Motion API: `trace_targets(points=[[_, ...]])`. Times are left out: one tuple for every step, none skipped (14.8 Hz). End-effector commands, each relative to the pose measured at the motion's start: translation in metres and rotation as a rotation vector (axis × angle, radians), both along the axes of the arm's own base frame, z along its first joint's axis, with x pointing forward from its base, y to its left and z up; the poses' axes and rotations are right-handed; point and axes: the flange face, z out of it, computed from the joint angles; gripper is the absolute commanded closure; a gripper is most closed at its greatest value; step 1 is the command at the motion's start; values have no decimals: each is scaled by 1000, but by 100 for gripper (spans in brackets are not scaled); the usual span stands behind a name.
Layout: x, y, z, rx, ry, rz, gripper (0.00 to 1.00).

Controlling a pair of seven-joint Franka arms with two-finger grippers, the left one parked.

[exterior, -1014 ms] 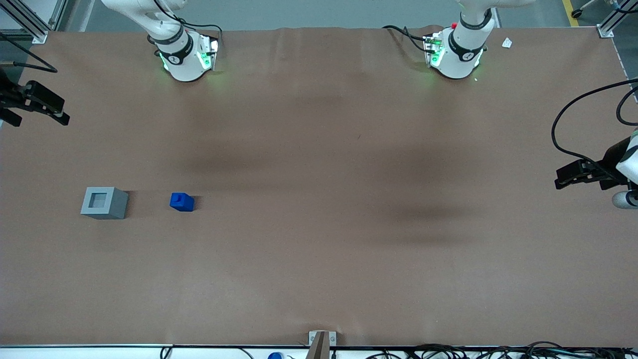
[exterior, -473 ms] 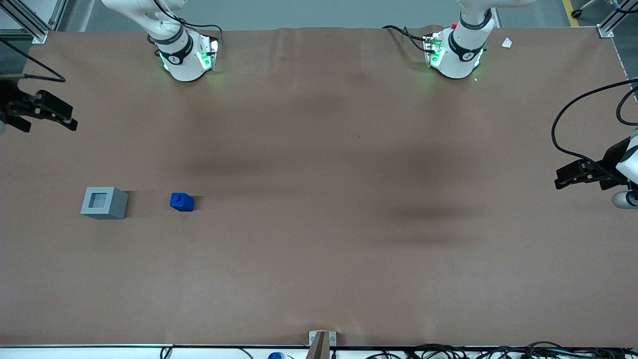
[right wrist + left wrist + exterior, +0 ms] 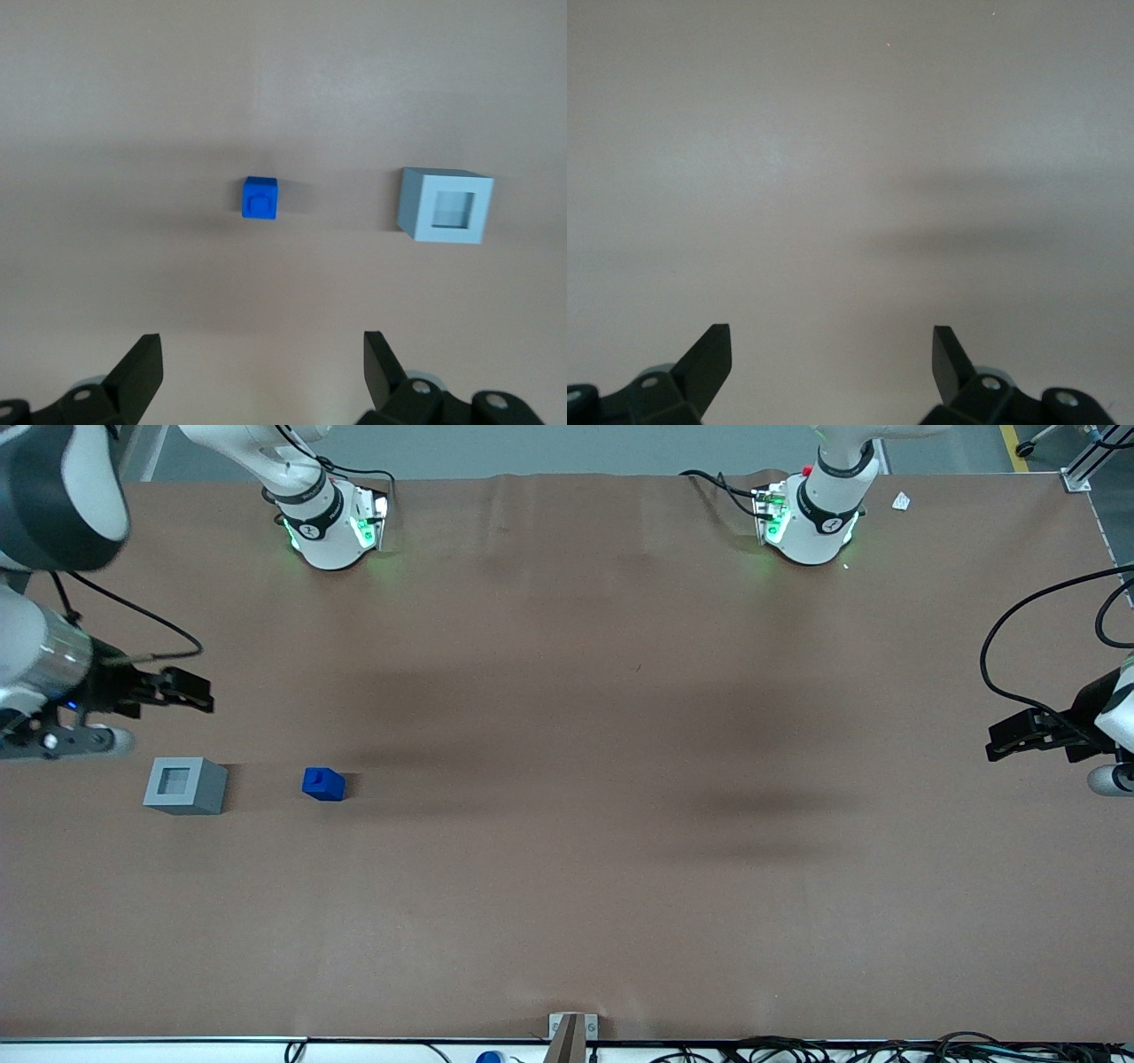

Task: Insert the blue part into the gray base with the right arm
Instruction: 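Lower the open right gripper over the blue block and close on it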

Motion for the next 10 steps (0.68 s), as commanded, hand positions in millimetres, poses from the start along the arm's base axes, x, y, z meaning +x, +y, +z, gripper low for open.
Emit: trace_targets(points=[[0, 8, -37, 7, 14, -36, 0], [-2, 11, -49, 28, 16, -44, 0], [-3, 11, -59, 48, 6, -77, 0], [-4, 11, -72, 59, -4, -91, 0], [-5, 11, -82, 64, -16, -94, 0], [-8, 10, -88, 65, -24, -101, 0], [-12, 10, -98, 70, -43, -108, 0], [-17, 9, -106, 71, -61, -110, 0], [-20, 6, -118, 68, -59, -114, 0], [-22, 5, -127, 68, -57, -118, 0]])
